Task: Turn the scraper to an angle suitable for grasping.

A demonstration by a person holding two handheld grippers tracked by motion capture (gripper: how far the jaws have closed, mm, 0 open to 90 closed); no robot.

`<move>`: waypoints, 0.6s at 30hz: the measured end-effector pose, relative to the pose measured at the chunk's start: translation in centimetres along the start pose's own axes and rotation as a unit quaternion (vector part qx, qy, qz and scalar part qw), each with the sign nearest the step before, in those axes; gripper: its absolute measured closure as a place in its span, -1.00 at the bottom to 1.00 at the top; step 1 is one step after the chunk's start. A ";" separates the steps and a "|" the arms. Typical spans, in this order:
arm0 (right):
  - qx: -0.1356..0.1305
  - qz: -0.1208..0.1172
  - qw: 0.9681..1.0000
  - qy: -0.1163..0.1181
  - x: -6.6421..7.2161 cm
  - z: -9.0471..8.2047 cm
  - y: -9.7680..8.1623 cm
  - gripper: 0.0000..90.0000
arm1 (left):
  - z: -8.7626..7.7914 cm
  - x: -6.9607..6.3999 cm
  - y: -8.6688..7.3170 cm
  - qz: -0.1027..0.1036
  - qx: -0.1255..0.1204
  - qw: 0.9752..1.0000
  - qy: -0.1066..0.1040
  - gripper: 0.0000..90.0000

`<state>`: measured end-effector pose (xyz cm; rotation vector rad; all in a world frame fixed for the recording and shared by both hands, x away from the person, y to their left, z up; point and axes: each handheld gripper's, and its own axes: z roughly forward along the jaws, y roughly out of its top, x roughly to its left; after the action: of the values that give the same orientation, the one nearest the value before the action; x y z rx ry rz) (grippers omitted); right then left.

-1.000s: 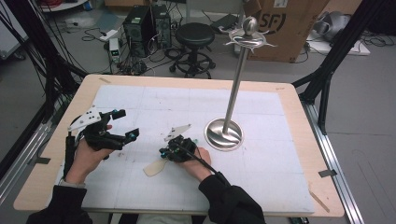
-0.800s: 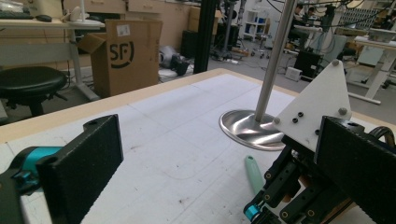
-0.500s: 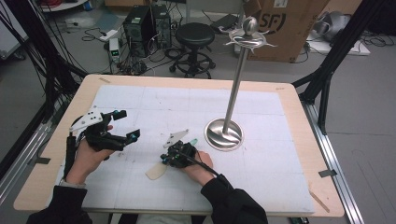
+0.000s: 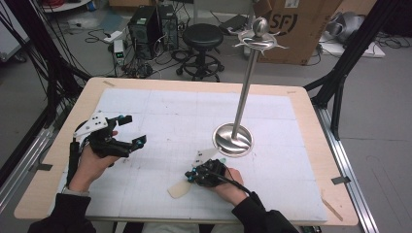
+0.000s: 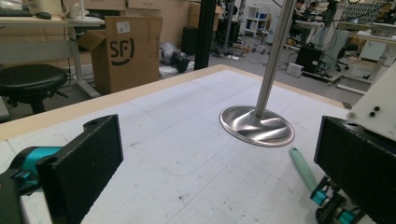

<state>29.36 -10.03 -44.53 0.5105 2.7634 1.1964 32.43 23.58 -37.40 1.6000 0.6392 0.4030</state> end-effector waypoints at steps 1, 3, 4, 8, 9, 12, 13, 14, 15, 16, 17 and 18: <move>0.000 -0.001 1.000 0.001 0.1 -0.3 -0.3 1.00 | 0.0 0.0 0.0 0.000 0.000 1.000 0.000 -0.96; 0.001 -0.017 1.000 -0.003 0.3 -0.6 -0.5 1.00 | 0.0 0.0 0.0 0.000 0.000 1.000 0.000 -0.96; 0.002 -0.022 1.000 -0.004 0.3 -0.7 -0.5 1.00 | 0.1 0.0 0.0 0.001 0.002 1.000 -0.001 -0.96; -0.005 -0.013 1.000 -0.015 0.0 -2.3 -0.9 1.00 | 0.1 0.0 0.0 0.000 0.000 1.000 -0.004 -0.96; -0.006 -0.009 1.000 -0.026 -0.2 -3.0 -1.2 1.00 | 0.1 0.0 0.0 -0.002 -0.001 1.000 -0.003 -0.96; -0.013 0.019 0.999 -0.043 -1.1 -5.2 -2.7 1.00 | 0.0 0.1 0.0 -0.002 -0.001 1.000 -0.002 -0.96; -0.013 0.026 0.998 -0.049 -1.5 -5.8 -3.3 1.00 | 0.0 0.1 0.0 -0.002 -0.001 1.000 -0.002 -0.96; -0.010 0.042 0.998 -0.052 -1.8 -6.3 -4.0 1.00 | 0.0 0.1 0.0 -0.001 -0.001 1.000 -0.002 -0.96; -0.006 0.048 0.997 -0.060 -2.2 -6.7 -4.6 1.00 | 0.1 0.1 0.0 -0.002 -0.003 1.000 -0.002 -0.96; -0.008 0.060 0.996 -0.068 -2.5 -6.9 -5.1 1.00 | 0.1 0.1 0.0 -0.001 -0.002 1.000 -0.002 -0.96; -0.007 0.068 0.995 -0.070 -2.9 -7.1 -5.5 1.00 | 0.2 0.1 0.0 -0.003 -0.004 1.000 -0.002 -0.96; -0.005 0.073 0.994 -0.076 -3.1 -7.1 -5.7 1.00 | 0.2 0.1 0.0 -0.002 -0.002 1.000 -0.001 -0.96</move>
<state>29.30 -19.66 -43.90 0.7806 2.6294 1.1465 32.60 23.46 -37.48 1.5949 0.6396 0.3987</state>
